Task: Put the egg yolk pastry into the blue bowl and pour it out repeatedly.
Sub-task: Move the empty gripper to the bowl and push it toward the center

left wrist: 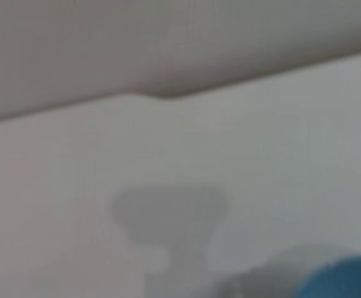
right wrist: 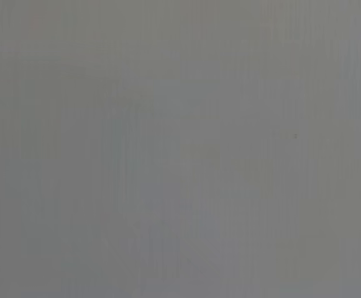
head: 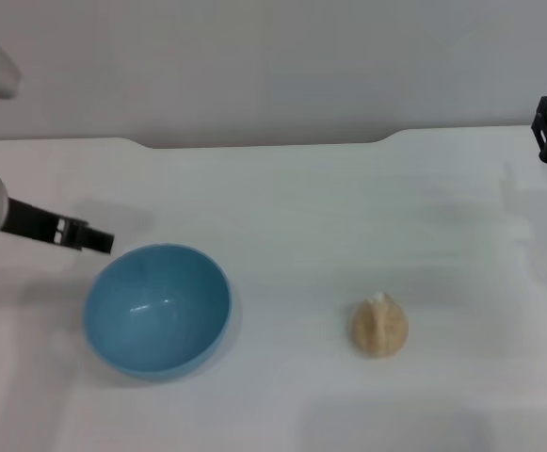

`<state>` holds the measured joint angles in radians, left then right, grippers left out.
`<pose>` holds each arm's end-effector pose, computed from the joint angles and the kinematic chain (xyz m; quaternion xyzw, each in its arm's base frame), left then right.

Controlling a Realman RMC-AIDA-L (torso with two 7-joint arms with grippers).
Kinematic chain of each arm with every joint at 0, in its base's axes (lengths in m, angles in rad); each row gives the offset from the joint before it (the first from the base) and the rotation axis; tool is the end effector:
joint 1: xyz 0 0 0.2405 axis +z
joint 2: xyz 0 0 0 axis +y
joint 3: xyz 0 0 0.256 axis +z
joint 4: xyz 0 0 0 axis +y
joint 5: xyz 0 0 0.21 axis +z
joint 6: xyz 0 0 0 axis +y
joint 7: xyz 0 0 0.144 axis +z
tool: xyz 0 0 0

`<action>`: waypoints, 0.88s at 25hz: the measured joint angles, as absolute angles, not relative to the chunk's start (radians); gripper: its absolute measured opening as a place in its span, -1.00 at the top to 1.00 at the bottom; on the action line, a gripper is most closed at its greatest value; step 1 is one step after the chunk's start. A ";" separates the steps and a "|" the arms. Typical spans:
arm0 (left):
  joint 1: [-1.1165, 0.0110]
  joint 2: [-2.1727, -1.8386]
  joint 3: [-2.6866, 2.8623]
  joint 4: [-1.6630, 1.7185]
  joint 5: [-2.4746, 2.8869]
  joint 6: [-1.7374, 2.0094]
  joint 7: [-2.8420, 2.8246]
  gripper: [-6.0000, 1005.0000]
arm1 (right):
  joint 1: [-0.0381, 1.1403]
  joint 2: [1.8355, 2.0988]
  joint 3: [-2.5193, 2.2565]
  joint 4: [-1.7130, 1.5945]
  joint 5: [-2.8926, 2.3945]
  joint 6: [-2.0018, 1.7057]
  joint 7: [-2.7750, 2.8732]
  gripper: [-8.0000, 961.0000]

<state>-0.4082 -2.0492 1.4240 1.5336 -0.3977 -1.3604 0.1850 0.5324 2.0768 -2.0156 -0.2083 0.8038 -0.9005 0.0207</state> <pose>-0.2178 0.3563 0.0414 -0.8059 -0.4633 0.1092 0.3521 0.3260 0.3778 -0.0057 -0.6656 0.2804 0.2419 0.6480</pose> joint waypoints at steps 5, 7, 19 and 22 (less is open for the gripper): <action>-0.473 -2.049 1.422 1.421 -0.386 -1.389 0.217 -0.72 | 0.531 2.078 -2.016 -0.220 0.804 -0.901 0.021 -0.06; -0.497 -2.050 1.420 1.378 -0.365 -1.388 0.217 -0.71 | 0.531 2.078 -2.016 -0.222 0.804 -0.901 0.021 -0.06; -0.578 -2.054 1.424 1.251 -0.330 -1.387 0.246 -0.66 | 0.531 2.079 -2.016 -0.231 0.804 -0.901 0.023 -0.06; -0.583 -2.055 1.419 1.238 -0.331 -1.392 0.250 -0.65 | 0.531 2.079 -2.016 -0.232 0.804 -0.900 0.023 -0.05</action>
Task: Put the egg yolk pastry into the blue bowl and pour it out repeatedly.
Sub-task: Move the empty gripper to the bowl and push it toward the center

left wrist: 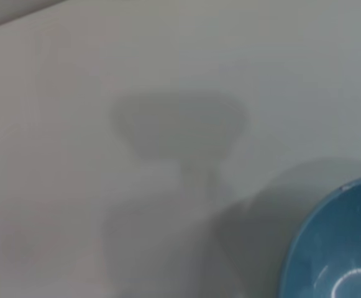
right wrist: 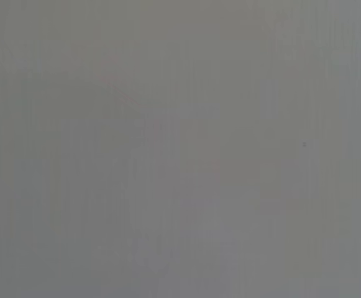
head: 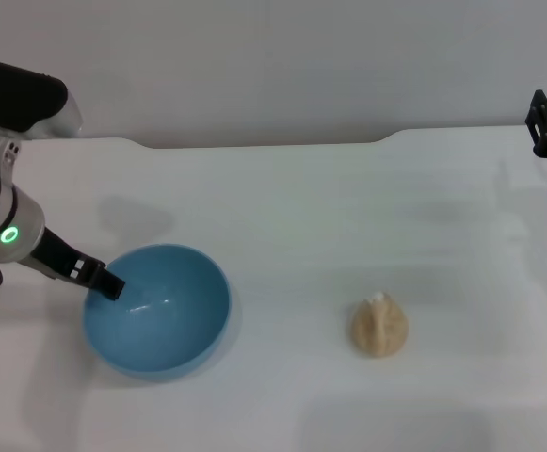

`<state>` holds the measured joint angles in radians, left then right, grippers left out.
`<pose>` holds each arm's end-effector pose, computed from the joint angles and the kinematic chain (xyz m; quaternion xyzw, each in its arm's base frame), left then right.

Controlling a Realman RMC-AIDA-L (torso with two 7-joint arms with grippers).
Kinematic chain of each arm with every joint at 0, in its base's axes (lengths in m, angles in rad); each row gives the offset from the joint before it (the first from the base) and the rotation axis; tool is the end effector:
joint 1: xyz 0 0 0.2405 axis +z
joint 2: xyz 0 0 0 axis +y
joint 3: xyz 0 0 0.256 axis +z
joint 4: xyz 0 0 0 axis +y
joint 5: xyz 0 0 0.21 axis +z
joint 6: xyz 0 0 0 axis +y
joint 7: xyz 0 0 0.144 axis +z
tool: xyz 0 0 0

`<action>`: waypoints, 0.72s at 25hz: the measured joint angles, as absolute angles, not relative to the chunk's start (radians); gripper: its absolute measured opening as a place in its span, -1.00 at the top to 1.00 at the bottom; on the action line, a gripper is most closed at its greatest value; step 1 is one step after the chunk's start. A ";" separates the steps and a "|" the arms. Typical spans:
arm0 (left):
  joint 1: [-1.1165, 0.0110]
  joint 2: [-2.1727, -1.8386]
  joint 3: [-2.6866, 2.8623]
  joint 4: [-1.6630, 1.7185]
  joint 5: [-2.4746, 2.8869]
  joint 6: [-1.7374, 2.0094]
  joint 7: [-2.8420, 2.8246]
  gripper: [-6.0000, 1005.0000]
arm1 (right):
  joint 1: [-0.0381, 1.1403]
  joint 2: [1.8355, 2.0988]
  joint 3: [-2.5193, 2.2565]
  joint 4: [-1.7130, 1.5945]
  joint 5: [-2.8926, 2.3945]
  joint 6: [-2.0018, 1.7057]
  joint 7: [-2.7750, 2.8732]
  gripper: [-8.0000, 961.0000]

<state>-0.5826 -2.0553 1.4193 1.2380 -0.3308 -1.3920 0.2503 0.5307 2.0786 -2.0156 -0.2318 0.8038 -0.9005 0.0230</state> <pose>-0.2313 0.3725 0.0100 -0.8122 -0.4557 0.2070 0.2998 0.3197 0.3799 -0.0074 -0.6648 0.2802 0.2536 0.6444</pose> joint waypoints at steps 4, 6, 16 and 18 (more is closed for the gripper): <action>-0.596 -2.055 1.425 1.190 -0.331 -1.383 0.255 -0.63 | 0.531 2.079 -2.016 -0.235 0.804 -0.900 0.023 -0.05; -0.602 -2.056 1.427 1.168 -0.331 -1.372 0.261 -0.62 | 0.531 2.079 -2.016 -0.238 0.804 -0.900 0.023 -0.05; -0.643 -2.057 1.427 1.058 -0.341 -1.353 0.278 -0.58 | 0.525 2.079 -2.017 -0.240 0.804 -0.901 0.023 -0.05; -0.644 -2.057 1.427 1.054 -0.347 -1.351 0.279 -0.57 | 0.524 2.080 -2.018 -0.240 0.804 -0.901 0.023 -0.05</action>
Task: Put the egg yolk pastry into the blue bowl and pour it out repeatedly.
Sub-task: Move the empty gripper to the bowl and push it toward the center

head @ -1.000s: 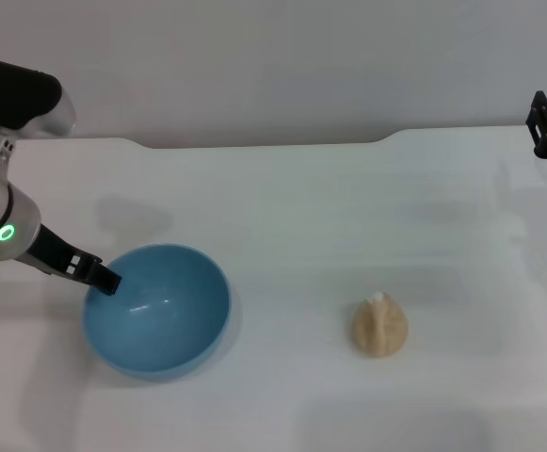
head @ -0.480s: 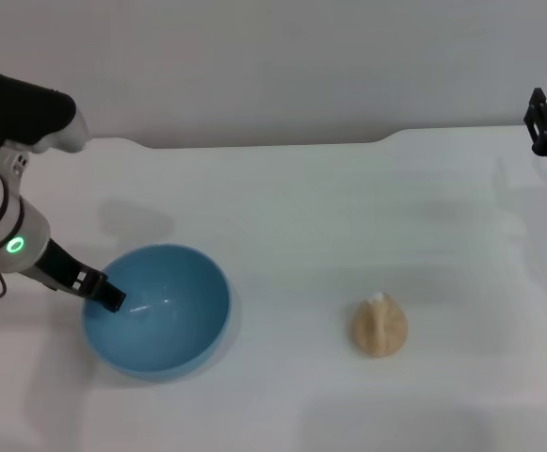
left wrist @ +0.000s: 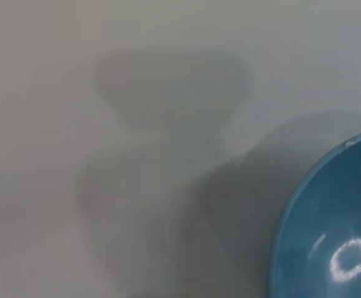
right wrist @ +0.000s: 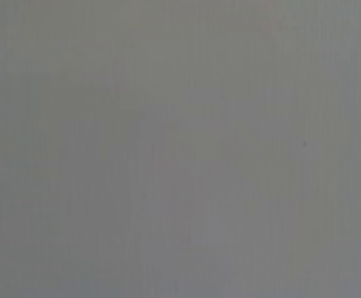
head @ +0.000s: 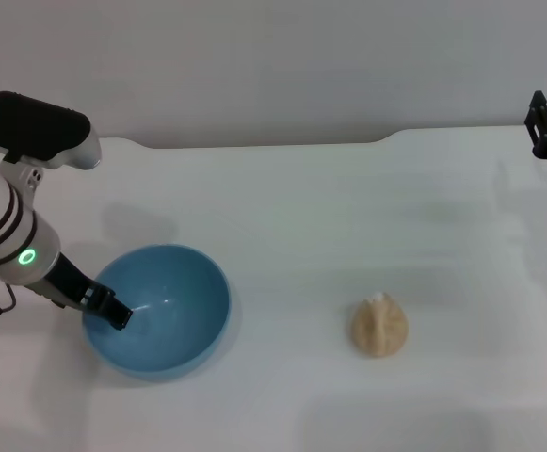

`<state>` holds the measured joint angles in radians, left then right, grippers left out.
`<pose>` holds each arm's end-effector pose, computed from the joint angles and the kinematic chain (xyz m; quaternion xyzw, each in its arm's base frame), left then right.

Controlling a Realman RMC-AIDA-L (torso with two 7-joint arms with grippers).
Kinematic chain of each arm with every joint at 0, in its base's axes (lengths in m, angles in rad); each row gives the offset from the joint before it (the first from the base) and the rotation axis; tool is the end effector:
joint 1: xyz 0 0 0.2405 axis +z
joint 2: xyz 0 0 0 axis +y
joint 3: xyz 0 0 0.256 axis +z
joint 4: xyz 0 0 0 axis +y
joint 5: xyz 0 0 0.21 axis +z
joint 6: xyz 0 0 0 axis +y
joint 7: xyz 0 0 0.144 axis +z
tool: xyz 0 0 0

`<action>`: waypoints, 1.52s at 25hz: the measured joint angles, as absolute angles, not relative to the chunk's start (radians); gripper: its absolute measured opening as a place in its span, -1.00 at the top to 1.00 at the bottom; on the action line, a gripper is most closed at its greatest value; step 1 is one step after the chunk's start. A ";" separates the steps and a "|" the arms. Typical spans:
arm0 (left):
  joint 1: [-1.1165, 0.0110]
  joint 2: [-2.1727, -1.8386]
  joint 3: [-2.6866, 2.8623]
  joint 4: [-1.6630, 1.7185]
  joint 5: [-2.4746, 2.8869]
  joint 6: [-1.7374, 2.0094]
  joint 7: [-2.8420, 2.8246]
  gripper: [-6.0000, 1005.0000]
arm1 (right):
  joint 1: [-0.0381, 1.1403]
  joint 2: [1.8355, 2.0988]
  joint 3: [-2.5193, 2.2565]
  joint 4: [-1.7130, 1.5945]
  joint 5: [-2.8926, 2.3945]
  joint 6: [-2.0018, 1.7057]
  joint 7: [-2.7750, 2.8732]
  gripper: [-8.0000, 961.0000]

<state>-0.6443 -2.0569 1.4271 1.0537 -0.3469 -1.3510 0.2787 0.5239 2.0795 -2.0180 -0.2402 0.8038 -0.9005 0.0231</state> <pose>-0.2466 0.3727 -0.0120 -0.8110 -0.4644 0.2383 0.2641 0.3195 0.3785 -0.0084 -0.6646 0.2816 0.2554 0.6433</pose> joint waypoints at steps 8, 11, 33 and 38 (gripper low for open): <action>-0.650 -2.057 1.420 1.044 -0.378 -1.357 0.300 -0.53 | 0.519 2.080 -2.017 -0.241 0.804 -0.900 0.023 -0.06; -0.653 -2.057 1.422 1.043 -0.384 -1.358 0.302 -0.44 | 0.518 2.080 -2.017 -0.241 0.802 -0.900 0.023 -0.05; -0.670 -2.056 1.417 1.043 -0.385 -1.369 0.314 0.88 | 0.506 2.075 -2.024 -0.331 0.794 -0.901 0.075 -0.06; -0.691 -2.054 1.396 1.045 -0.385 -1.376 0.315 0.93 | 0.504 2.047 -1.999 -0.474 0.730 -0.785 0.170 -0.06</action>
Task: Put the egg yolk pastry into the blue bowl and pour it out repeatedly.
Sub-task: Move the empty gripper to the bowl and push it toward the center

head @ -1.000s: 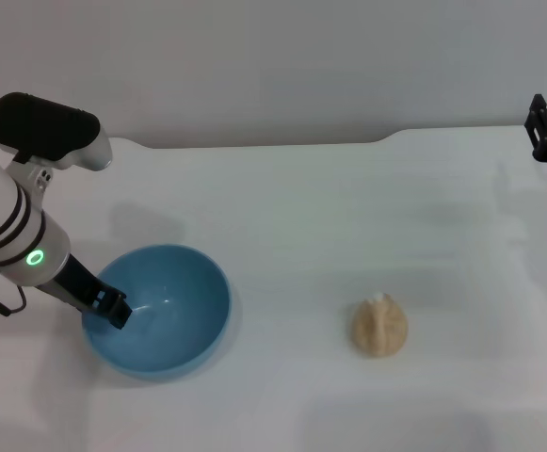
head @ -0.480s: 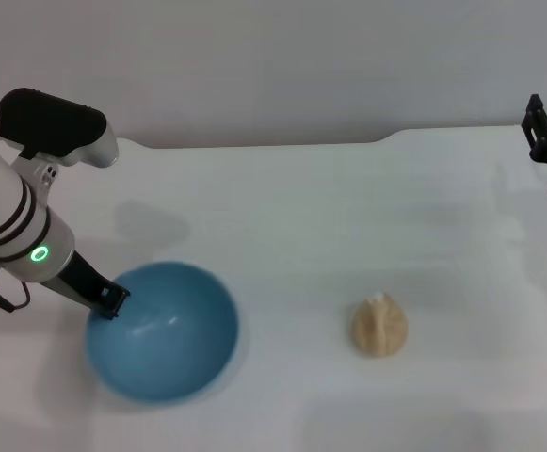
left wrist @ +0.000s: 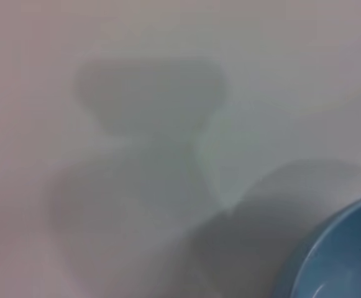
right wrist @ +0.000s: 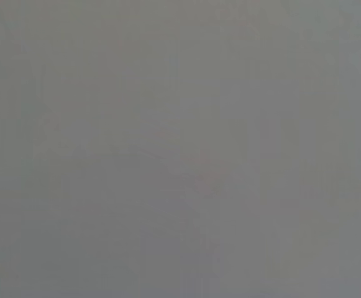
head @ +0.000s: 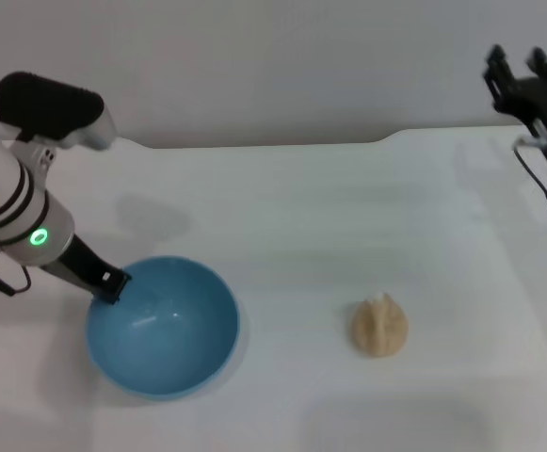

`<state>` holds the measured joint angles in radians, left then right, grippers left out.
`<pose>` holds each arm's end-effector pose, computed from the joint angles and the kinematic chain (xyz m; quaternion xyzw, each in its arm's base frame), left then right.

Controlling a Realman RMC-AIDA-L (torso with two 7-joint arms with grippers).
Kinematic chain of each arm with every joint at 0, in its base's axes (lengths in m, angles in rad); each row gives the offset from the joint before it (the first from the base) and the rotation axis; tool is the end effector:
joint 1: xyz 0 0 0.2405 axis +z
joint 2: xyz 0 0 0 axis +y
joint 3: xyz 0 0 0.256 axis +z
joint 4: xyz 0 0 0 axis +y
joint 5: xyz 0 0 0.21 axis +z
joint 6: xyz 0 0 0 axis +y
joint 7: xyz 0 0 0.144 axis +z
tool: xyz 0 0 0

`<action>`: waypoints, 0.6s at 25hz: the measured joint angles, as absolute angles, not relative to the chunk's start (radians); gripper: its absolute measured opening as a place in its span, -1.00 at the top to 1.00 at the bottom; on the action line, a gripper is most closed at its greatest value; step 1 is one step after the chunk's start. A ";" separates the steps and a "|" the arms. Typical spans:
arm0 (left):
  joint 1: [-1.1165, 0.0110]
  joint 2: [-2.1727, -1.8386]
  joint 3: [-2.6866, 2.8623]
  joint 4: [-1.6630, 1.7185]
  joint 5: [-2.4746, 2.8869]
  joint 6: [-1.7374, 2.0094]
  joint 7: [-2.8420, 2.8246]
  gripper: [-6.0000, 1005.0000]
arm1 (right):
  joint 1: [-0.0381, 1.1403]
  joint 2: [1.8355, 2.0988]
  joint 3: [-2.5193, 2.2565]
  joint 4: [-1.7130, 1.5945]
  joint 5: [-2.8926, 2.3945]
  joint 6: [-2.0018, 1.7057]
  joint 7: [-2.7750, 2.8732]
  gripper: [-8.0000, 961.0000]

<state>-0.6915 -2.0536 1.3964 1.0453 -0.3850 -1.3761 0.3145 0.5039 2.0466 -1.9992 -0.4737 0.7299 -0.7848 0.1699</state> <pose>-0.2295 0.3810 -0.0111 -0.8263 -0.4531 0.2244 0.2483 0.2725 0.4003 -0.0106 -0.6668 0.3165 0.3485 0.5777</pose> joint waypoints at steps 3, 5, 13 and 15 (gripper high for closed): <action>-0.707 -2.053 1.361 1.051 -0.384 -1.377 0.315 0.93 | 0.501 2.003 -1.948 -0.633 0.647 -0.556 0.248 -0.06; -0.718 -2.052 1.342 1.052 -0.381 -1.376 0.315 0.93 | 0.501 1.982 -1.896 -0.738 0.586 -0.352 0.282 -0.06; -0.745 -2.051 1.328 1.053 -0.376 -1.361 0.315 0.94 | 0.522 1.979 -1.604 -1.112 0.543 0.492 0.118 -0.05; -0.748 -2.051 1.327 1.053 -0.376 -1.360 0.315 0.94 | 0.545 1.992 -1.508 -1.163 0.594 0.711 -0.022 -0.04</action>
<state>-0.7477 -2.0506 1.3272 1.0529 -0.3756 -1.3602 0.3147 0.5452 1.9918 -1.5078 -1.1633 0.5936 0.7108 -0.0222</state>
